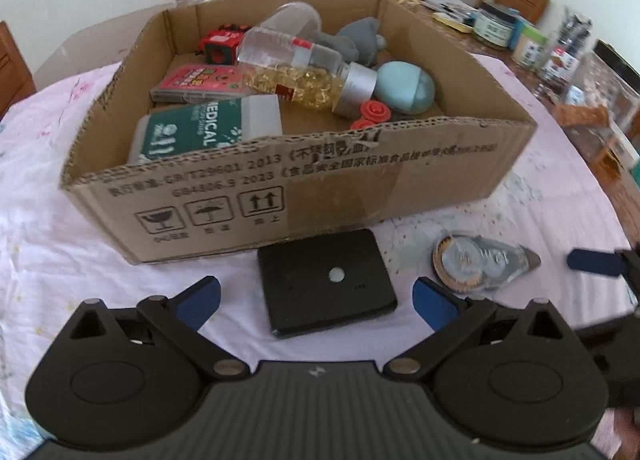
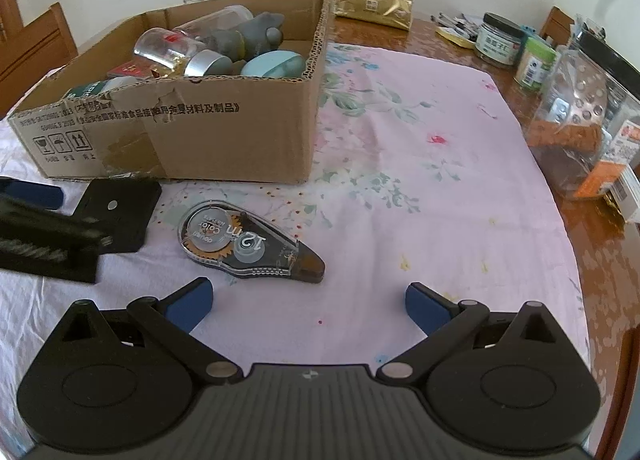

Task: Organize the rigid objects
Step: 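Grasp the black square pad with the left gripper while the right tool lines up on the correction tape, then close the right gripper on the correction tape dispenser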

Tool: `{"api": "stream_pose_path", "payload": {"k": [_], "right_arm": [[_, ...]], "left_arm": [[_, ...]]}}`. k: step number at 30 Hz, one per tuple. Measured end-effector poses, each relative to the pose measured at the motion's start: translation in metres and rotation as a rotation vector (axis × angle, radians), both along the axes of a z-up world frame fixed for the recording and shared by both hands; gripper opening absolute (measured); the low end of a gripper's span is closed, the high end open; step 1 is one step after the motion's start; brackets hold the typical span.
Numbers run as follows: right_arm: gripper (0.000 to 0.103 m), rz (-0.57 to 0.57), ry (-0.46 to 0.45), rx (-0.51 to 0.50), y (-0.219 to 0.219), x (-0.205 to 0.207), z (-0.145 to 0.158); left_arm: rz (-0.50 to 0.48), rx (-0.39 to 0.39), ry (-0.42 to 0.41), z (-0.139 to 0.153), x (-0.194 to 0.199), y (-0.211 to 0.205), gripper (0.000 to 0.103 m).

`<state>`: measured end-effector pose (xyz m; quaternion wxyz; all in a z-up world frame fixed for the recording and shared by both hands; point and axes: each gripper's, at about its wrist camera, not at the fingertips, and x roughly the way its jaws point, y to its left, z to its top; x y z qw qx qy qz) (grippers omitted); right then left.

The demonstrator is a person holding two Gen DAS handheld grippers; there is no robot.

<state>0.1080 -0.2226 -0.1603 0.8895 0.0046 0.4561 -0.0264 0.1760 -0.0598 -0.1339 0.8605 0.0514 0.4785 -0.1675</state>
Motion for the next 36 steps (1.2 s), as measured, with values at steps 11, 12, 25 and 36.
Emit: {"api": "stream_pose_path", "payload": {"k": [11,12,25,36], "right_arm": [[0.103,0.001,-0.017,-0.001,0.0,-0.003,-0.001],[0.103,-0.003,-0.019,-0.001,0.0,-0.003,-0.001],[0.103,-0.017,0.054,0.016,0.027,-0.006,0.004],[0.103,0.0,0.008,0.004,0.049,0.029,0.003]], "left_arm": [[0.019,0.058,-0.055,-0.002,-0.006,0.001,0.093],[0.011,0.051,-0.055,-0.001,-0.007,0.001,0.085],[0.0,0.076,-0.052,0.005,-0.013,0.036,0.075],[0.02,0.073,-0.041,0.006,-0.009,0.052,0.075]]}}
